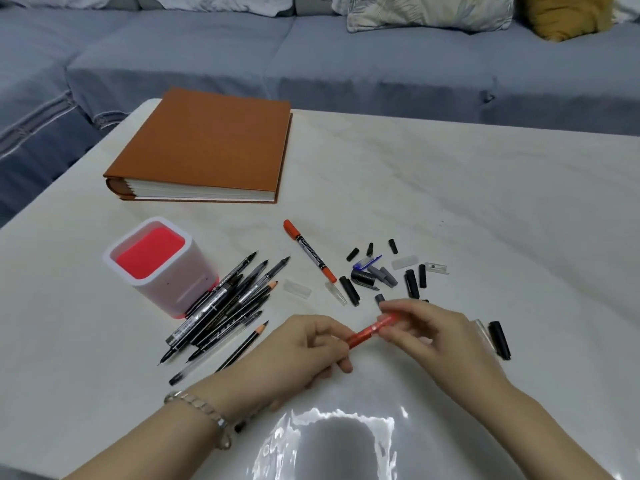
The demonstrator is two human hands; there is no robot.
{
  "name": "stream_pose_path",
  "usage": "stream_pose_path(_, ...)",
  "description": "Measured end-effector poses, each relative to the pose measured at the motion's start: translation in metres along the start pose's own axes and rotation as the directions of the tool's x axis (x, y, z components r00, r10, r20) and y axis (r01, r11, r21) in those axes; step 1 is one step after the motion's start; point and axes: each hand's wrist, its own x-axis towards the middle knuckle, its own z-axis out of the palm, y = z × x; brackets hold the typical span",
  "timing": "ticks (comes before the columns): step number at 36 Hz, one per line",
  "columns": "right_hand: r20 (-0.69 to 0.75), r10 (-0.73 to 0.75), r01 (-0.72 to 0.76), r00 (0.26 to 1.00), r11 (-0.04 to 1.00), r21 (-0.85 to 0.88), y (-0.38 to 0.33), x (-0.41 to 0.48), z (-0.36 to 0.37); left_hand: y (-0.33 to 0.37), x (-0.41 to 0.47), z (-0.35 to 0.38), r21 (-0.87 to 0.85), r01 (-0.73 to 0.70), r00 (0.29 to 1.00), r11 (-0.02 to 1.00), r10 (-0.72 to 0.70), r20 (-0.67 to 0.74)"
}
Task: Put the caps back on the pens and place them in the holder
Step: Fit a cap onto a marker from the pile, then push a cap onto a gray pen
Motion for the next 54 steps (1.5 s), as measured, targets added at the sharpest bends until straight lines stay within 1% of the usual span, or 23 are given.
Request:
stream_pose_path(2,-0.041,0.002,-0.011,0.999,0.975,-0.223,0.011,0.008,0.004,-0.010,0.006,-0.005,0.067,-0.018,0.981,0.998,0.031,-0.194)
stream_pose_path(4,-0.098,0.017,-0.055,0.995,0.912,-0.407,0.022,0.015,0.008,-0.017,0.011,-0.014,0.211,-0.046,0.929,0.977,0.119,-0.351)
stream_pose_path(7,-0.118,0.087,-0.137,0.989,0.838,-0.529,0.032,0.022,0.013,-0.019,0.015,-0.024,0.401,-0.106,0.839,0.910,0.299,-0.455)
stream_pose_path(9,-0.106,0.127,-0.165,0.986,0.798,-0.579,0.032,0.024,0.017,-0.017,0.022,-0.029,0.528,-0.121,0.774,0.840,0.413,-0.479)
stream_pose_path(11,-0.099,0.144,-0.174,0.985,0.773,-0.610,0.030,0.026,0.020,-0.015,0.034,-0.032,0.606,-0.105,0.734,0.789,0.472,-0.488)
stream_pose_path(13,-0.098,0.156,-0.182,0.983,0.756,-0.629,0.028,0.028,0.021,-0.012,0.050,-0.033,0.668,-0.061,0.725,0.742,0.493,-0.481)
stream_pose_path(16,-0.103,0.174,-0.199,0.979,0.737,-0.646,0.028,0.030,0.021,-0.008,0.069,-0.032,0.712,-0.013,0.752,0.702,0.476,-0.456)
stream_pose_path(20,-0.142,0.191,-0.238,0.971,0.789,-0.567,0.027,0.028,0.021,-0.005,0.078,-0.035,0.777,-0.004,0.762,0.630,0.505,-0.405)
stream_pose_path(22,-0.177,0.185,-0.252,0.967,0.815,-0.522,0.027,0.026,0.020,-0.007,0.074,-0.044,0.844,0.047,0.710,0.535,0.576,-0.405)
stream_pose_path(25,-0.184,0.178,-0.246,0.967,0.847,-0.472,0.027,0.022,0.018,-0.013,0.063,-0.066,0.893,0.201,0.656,0.403,0.621,-0.429)
stream_pose_path(27,-0.171,0.179,-0.237,0.969,0.869,-0.434,0.025,0.019,0.018,-0.019,0.058,-0.078,0.886,0.260,0.697,0.385,0.561,-0.448)
stream_pose_path(30,-0.163,0.167,-0.221,0.972,0.880,-0.420,0.021,0.016,0.019,-0.026,0.055,-0.087,0.881,0.279,0.768,0.382,0.462,-0.444)
stream_pose_path(38,-0.138,0.154,-0.195,0.978,0.909,-0.368,0.016,0.012,0.020,-0.020,0.067,-0.086,0.902,0.304,0.813,0.306,0.410,-0.413)
stream_pose_path(40,-0.139,0.144,-0.184,0.980,0.920,-0.346,0.015,0.012,0.019,-0.018,0.069,-0.084,0.903,0.290,0.800,0.317,0.438,-0.411)
stream_pose_path(41,-0.143,0.136,-0.177,0.980,0.927,-0.331,0.015,0.012,0.018,-0.016,0.069,-0.083,0.894,0.274,0.774,0.355,0.471,-0.424)
stream_pose_path(43,-0.150,0.119,-0.158,0.982,0.945,-0.286,0.015,0.012,0.016,-0.010,0.066,-0.079,0.847,0.195,0.695,0.495,0.540,-0.475)
stream_pose_path(44,-0.153,0.109,-0.147,0.982,0.955,-0.258,0.014,0.012,0.015,-0.005,0.062,-0.076,0.801,0.117,0.663,0.587,0.554,-0.503)
stream_pose_path(45,-0.158,0.102,-0.137,0.982,0.964,-0.227,0.013,0.013,0.014,0.001,0.057,-0.072,0.731,0.017,0.652,0.682,0.547,-0.526)
stream_pose_path(47,-0.176,0.093,-0.122,0.980,0.980,-0.157,0.010,0.013,0.012,0.014,0.043,-0.062,0.545,-0.175,0.682,0.820,0.500,-0.534)
stream_pose_path(48,-0.184,0.091,-0.115,0.979,0.986,-0.123,0.008,0.012,0.011,0.019,0.037,-0.057,0.482,-0.239,0.690,0.843,0.496,-0.527)
stream_pose_path(50,-0.194,0.090,-0.103,0.977,0.993,-0.058,0.006,0.011,0.008,0.022,0.027,-0.049,0.454,-0.304,0.693,0.838,0.521,-0.498)
stream_pose_path(52,-0.204,0.092,-0.091,0.975,0.996,0.015,0.005,0.010,0.006,0.020,0.020,-0.043,0.472,-0.326,0.713,0.819,0.541,-0.447)
stream_pose_path(54,-0.220,0.096,-0.073,0.971,0.991,0.111,0.003,0.008,0.004,0.017,0.016,-0.038,0.486,-0.330,0.760,0.810,0.533,-0.372)
